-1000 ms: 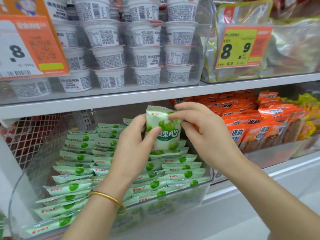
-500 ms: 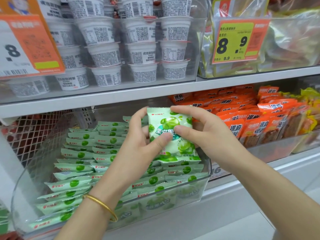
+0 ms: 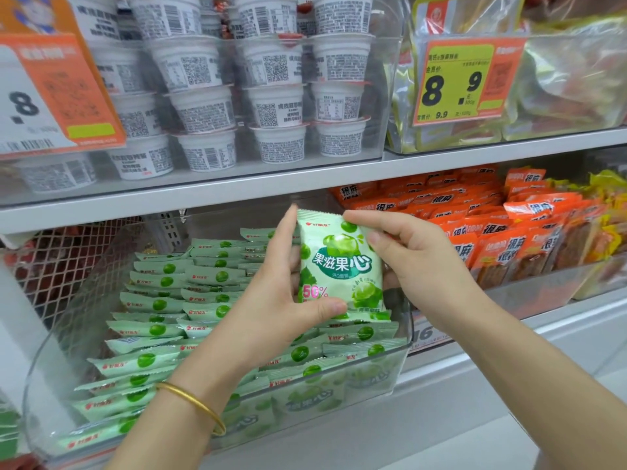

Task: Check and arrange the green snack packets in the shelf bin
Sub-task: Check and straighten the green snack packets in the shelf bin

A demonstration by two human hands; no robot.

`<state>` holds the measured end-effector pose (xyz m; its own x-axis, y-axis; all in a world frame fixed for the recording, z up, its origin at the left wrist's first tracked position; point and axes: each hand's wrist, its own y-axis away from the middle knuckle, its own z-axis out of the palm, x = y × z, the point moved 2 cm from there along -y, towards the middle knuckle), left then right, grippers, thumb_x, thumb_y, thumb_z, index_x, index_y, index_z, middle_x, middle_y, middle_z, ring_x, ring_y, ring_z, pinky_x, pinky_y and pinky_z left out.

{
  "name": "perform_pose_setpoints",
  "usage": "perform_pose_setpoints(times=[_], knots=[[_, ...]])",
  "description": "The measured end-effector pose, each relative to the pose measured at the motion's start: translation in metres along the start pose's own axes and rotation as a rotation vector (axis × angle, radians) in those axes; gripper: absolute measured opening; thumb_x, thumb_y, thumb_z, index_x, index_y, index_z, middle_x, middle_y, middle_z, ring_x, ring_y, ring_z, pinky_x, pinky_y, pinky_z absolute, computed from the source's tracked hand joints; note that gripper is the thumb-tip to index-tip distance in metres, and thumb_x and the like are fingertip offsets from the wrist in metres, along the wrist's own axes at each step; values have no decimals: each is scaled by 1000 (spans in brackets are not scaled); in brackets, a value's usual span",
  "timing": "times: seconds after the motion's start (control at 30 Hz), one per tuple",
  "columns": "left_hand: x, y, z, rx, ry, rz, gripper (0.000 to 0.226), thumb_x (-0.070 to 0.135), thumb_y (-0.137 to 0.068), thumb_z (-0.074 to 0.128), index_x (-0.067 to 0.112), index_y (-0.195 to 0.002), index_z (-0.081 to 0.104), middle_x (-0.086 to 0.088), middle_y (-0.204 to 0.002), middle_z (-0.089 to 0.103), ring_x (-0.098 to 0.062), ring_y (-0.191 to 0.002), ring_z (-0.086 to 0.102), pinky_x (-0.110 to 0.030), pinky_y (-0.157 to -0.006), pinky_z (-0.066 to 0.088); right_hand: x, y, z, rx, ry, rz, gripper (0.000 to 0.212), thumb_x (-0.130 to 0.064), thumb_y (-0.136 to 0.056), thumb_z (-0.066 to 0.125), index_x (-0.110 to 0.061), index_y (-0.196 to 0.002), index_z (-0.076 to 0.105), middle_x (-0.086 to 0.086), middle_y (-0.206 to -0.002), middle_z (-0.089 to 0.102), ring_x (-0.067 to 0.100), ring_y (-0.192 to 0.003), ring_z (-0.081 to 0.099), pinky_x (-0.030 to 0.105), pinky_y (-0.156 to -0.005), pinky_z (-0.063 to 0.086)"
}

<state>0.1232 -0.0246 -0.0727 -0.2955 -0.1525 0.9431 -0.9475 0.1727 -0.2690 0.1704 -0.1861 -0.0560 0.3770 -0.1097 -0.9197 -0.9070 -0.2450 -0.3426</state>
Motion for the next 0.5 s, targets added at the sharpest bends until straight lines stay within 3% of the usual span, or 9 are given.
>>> perform_pose_setpoints(times=[0.1,0.23,0.37,0.5], knots=[[0,-1,0,26,-52,55,99,-8,-76,69,48,-136,15,10,-134,45,-3,-106,63,-27,-87,54,2,-1,0,15,8,5,36,-9,-96,47,-39,-100,66,-5,-106,69,17,-95,67,48,-80,56],[-2,-2,-3,41,-214,83,73,5,-77,73,46,-124,36,27,-120,47,-4,-105,62,-32,-89,54,-1,0,1,6,-1,-16,36,-7,-97,47,-38,-102,64,0,-107,67,20,-85,69,47,-63,59],[-4,-2,-5,84,-434,79,70,25,-77,74,52,-128,34,31,-123,40,2,-111,52,-18,-96,43,1,0,0,10,22,-32,35,-8,-96,47,-38,-105,63,-1,-102,67,21,-81,68,44,-61,59],[-5,-1,-10,194,-639,136,75,39,-71,75,48,-135,37,26,-111,27,4,-103,37,-7,-91,32,3,-1,0,17,60,-61,33,-10,-96,49,-39,-105,62,-5,-102,66,22,-86,67,47,-69,58]])
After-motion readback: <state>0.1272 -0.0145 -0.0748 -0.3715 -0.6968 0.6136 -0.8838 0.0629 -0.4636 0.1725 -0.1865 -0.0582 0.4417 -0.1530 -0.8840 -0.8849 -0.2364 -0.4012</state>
